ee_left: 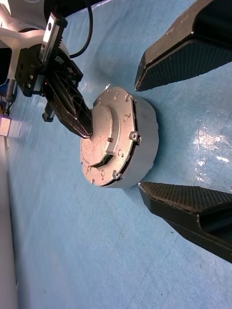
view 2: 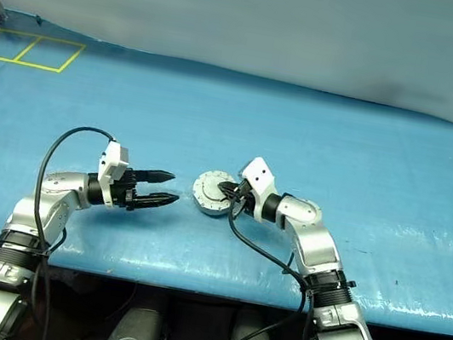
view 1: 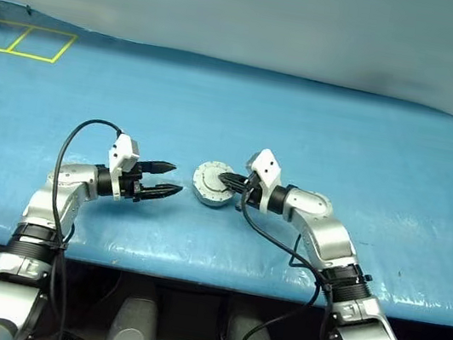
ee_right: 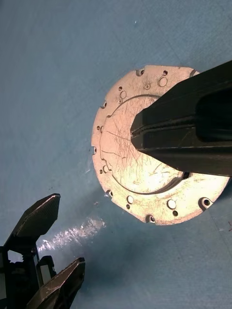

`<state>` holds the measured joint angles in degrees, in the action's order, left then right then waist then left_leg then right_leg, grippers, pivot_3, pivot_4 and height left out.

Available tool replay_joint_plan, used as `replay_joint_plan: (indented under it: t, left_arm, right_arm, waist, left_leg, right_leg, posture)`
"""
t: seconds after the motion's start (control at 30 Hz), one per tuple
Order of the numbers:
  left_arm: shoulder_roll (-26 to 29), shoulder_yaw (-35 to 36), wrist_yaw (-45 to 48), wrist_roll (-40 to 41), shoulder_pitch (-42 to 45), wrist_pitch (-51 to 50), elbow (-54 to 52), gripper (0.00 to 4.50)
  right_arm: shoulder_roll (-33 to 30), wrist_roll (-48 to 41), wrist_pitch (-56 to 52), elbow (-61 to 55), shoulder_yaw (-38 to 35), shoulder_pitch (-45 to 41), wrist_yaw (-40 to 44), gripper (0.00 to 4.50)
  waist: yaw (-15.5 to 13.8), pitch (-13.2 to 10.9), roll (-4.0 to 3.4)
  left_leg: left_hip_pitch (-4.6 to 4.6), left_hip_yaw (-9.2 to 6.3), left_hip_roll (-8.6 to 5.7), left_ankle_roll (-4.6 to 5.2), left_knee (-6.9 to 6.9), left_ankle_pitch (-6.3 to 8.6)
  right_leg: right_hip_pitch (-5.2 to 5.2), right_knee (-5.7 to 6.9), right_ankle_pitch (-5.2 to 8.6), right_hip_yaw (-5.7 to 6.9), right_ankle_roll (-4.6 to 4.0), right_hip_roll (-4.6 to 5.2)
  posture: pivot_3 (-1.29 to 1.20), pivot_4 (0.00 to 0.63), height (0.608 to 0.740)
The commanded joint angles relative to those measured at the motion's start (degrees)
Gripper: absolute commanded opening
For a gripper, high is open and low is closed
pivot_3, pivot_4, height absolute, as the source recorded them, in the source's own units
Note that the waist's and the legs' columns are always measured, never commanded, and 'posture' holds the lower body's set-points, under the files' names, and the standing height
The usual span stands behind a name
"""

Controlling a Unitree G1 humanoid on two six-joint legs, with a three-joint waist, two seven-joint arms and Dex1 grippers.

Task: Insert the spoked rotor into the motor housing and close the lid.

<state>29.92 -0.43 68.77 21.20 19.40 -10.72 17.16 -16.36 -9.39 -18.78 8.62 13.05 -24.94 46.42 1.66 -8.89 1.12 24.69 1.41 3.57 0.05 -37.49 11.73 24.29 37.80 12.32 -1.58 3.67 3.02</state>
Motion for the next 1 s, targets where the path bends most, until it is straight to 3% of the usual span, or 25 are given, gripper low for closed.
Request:
replay_joint_plan:
  t: [0.03,0.5,0.63,1.0]
  left_arm:
    - [0.4,0.7,0.1,0.9,0.8,-0.2,-2.9,3.24]
    - [-2.6,-2.4,-0.2,-1.0,0.7,1.5,-2.9,3.24]
    - [-3.3,-3.0,-0.2,-1.3,1.0,1.9,-2.3,3.27]
    - [-2.1,-2.4,0.1,-1.0,1.1,2.0,-2.1,3.27]
  right_arm:
    - [1.3,0.3,0.5,-0.3,0.6,1.7,-1.3,0.0]
    - [3.7,-6.0,0.3,-7.3,-5.0,3.9,-4.3,0.0]
    - [3.3,-5.1,0.0,-7.5,-4.4,4.1,-5.1,0.89]
    - [6.2,-5.1,-0.3,-6.2,-3.7,5.2,-7.7,4.48]
  waist:
    - [0.0,0.0,0.0]
    - [-0.2,0.0,0.0]
    - [-0.2,0.0,0.0]
    - [-0.1,0.0,0.0]
  left_leg:
    - [0.0,0.0,0.01,0.0,0.0,0.0]
    - [0.03,0.0,0.01,-0.01,0.0,0.0]
    - [0.02,0.0,0.01,-0.01,0.02,0.0]
    - [0.03,0.0,0.01,-0.01,0.07,0.0]
  right_leg:
    - [0.0,0.0,0.0,0.0,0.0,-0.01]
    - [0.0,-0.02,0.0,0.0,-0.01,-0.01]
    - [0.01,-0.02,0.02,0.0,-0.03,-0.01]
    - [0.04,-0.03,0.04,0.0,-0.05,-0.01]
  posture:
    - [0.0,0.15,0.74]
    - [0.0,0.15,0.74]
    - [0.0,0.15,0.74]
    - [0.0,0.15,0.74]
